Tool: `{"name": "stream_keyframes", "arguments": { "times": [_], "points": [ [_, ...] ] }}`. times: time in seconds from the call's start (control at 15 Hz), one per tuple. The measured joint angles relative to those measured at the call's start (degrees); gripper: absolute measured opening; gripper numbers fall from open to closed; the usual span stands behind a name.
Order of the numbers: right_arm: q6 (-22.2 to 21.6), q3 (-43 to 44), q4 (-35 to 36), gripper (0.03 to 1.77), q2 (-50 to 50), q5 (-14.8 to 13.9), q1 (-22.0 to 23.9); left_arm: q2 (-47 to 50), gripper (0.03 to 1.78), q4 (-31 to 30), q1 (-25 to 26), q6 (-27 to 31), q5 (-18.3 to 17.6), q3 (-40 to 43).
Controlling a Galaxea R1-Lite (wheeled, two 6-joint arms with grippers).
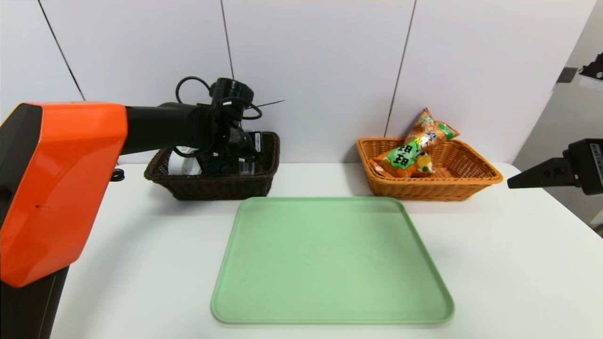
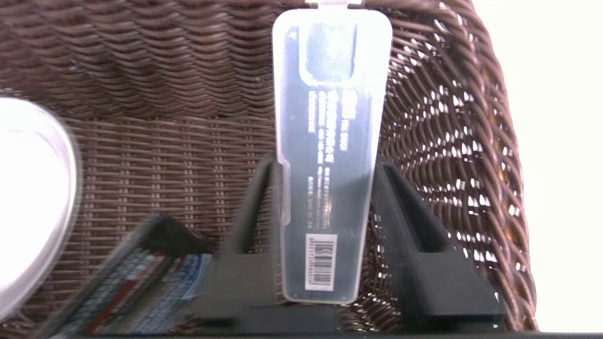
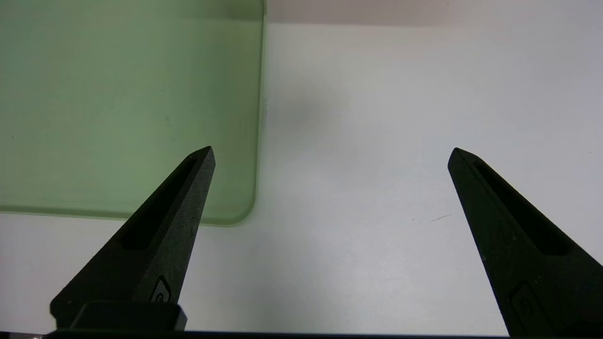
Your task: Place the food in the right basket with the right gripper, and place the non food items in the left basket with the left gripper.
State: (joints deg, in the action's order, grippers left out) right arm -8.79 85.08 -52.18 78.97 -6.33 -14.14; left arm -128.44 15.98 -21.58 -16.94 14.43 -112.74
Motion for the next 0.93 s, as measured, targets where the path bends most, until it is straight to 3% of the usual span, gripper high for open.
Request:
{"name": "stream_keyframes", "arguments": {
  "times": [0.27,0.53,0.67,0.93],
  "points": [
    [0.13,-0.1,0.0,1.71,-0.39,0.02,-0.16,-0.11,1.16,-1.55,0.09,0.41,0.76,0.0],
    [0.52,0.67,0.11,1.71,-1.29,-0.34,-0.16,4.11,1.38,-2.38,0.28,0.79,1.49,-0.16],
    [1.9,1.44,0.11,1.71,-2.77,-0.37,-0.16,10.67,1.45,1.07,0.28,2.17,1.77,0.2],
    [5.49,1.28,0.06,1.71,-8.72,0.0,0.22,29.21,1.55,15.32,1.02,3.64,2.6,1.06]
  ]
}}
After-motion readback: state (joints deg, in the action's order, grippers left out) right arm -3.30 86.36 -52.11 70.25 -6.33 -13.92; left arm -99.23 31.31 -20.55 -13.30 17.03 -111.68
